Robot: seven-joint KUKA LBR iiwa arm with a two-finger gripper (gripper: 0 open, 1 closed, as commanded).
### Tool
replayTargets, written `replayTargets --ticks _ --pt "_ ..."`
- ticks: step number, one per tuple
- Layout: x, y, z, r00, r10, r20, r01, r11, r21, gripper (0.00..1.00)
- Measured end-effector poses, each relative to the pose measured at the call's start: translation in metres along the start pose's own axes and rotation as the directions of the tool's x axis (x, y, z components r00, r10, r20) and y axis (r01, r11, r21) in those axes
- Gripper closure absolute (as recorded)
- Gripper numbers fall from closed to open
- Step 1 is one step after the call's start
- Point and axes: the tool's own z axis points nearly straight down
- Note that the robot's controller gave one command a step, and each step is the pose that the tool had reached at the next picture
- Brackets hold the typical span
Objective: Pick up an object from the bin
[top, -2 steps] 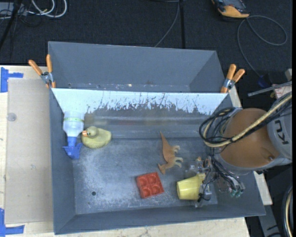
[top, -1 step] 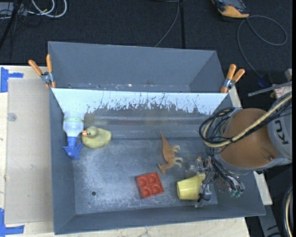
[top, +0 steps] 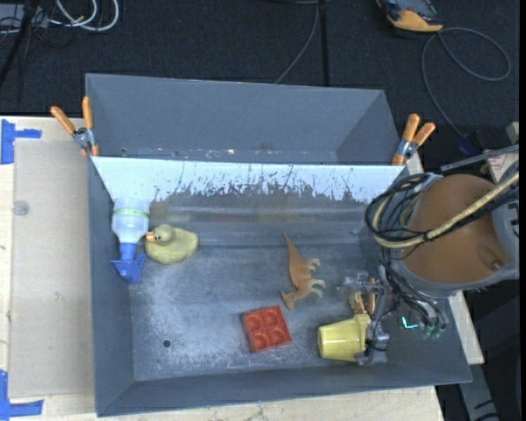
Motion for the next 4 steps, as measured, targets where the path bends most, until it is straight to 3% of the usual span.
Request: replayTargets --ticks 1,2,3,4 --pt "-0.006 -0.003 -0.027 1.000 -0.018 0.010 0.018 1.000 0.003 0.00" --pt "0.002 -0.008 0.018 0.998 -0.067 0.008 0.067 0.998 0.002 0.00" --pt "0.005 -0.010 0.033 0.997 -0.078 0.003 0.078 0.997 0.001 0.00" --pt "-0.009 -0.004 0.054 1.000 -0.017 0.006 0.017 1.000 0.001 1.00"
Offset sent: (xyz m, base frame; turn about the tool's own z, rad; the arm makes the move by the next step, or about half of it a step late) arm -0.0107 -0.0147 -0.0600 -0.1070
